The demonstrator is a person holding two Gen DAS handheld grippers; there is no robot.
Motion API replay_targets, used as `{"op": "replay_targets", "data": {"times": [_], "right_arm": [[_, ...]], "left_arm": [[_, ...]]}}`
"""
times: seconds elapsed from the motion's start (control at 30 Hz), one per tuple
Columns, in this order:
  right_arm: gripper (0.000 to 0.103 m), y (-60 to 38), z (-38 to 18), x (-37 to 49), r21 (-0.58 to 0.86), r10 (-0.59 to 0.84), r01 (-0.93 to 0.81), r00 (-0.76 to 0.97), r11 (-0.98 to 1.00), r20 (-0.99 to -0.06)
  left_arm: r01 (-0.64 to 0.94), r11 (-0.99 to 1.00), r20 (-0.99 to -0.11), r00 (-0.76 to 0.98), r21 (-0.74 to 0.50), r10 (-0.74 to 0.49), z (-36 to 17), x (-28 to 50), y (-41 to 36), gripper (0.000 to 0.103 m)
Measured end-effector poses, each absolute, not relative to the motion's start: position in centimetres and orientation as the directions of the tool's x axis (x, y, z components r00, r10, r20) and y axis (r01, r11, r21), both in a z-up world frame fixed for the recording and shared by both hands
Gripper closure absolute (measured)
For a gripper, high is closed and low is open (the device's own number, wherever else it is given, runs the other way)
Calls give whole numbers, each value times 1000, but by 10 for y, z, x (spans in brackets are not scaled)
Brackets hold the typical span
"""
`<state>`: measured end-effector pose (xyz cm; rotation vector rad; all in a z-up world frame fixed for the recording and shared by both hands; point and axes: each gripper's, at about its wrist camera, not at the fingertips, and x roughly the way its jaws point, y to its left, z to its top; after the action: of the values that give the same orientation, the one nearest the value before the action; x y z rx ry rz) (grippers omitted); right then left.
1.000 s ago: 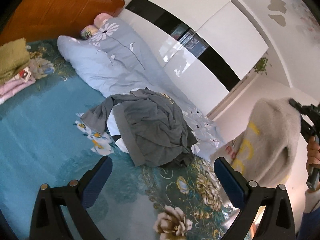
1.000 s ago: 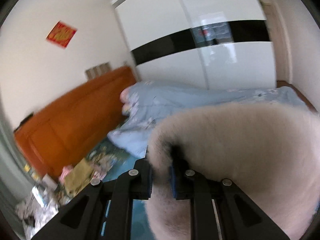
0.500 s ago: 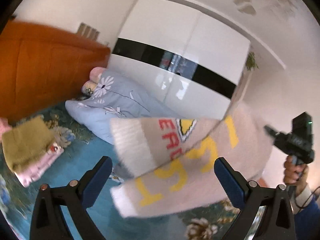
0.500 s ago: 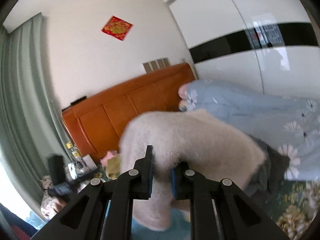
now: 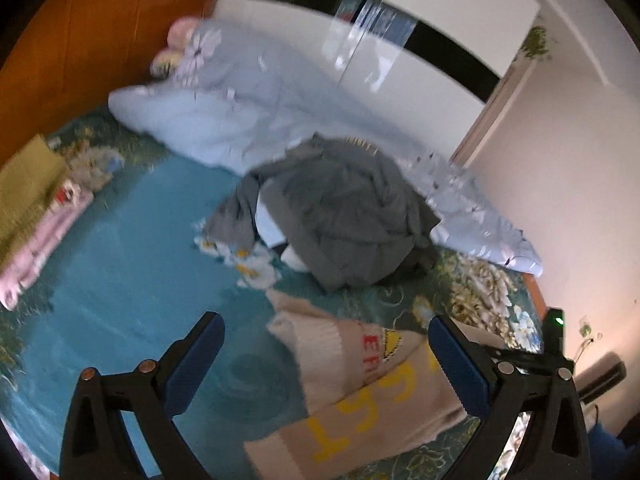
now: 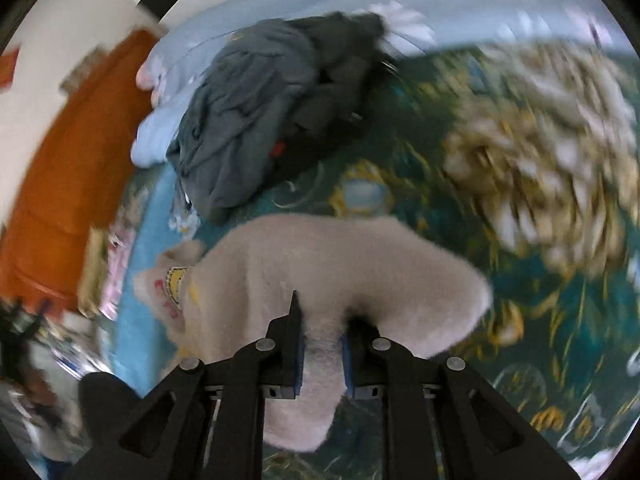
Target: Fold clothes
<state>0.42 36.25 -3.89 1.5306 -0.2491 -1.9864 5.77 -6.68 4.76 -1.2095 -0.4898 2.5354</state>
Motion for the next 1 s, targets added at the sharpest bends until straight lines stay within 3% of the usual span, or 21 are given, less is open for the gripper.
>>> {"op": "replay_targets", "data": {"times": [0.17,0.27,0.37,0.5,0.57,0.67,0.73,0.77,0.8,0.9,1.0], "right_arm": [[69,374,-34,21,481,-549,362,-108,-798,-829],[57,385,-33,32,425,-492,360,-115,-830,-863],[56,392,-22,41,339,-419,355,-176,-871,-891],[36,362,0,36,302,-405,353,-269,-886,-874],[32,336,7,29,293,-404,355,-298,-888,-865],[31,290,5,13,263,-372,334,-321,-905,-871],[31,256,-7,0,224,-335,343,-312,-912,-889],[31,241,-15,-4,199,-312,353,-300,-914,-902],[31,231,-22,-7,175,-286,359,-286,-917,-914],[32,219,-39,-7,83,-188,370,-258,-925,-948],[34,234,-42,3,6,-114,378,-264,-926,-958]], "left_arm": [[26,-862,-770,-464,-507,438,-15,18,-57,0],[101,-863,-817,-393,-495,422,-50,1,-53,0],[156,-870,-852,-342,-468,397,-79,-14,-49,1],[227,-811,-830,-307,-539,466,-102,-25,-47,1],[249,-776,-808,-304,-579,506,-109,-24,-45,4],[222,-772,-793,-315,-596,522,-112,-17,-41,18],[214,-774,-793,-310,-596,525,-116,-13,-41,40],[218,-770,-791,-307,-600,530,-118,-12,-43,55],[221,-766,-789,-303,-603,534,-119,-10,-44,63],[196,-768,-781,-311,-610,541,-114,-7,-45,77],[157,-769,-768,-324,-620,553,-107,-2,-45,83]]}}
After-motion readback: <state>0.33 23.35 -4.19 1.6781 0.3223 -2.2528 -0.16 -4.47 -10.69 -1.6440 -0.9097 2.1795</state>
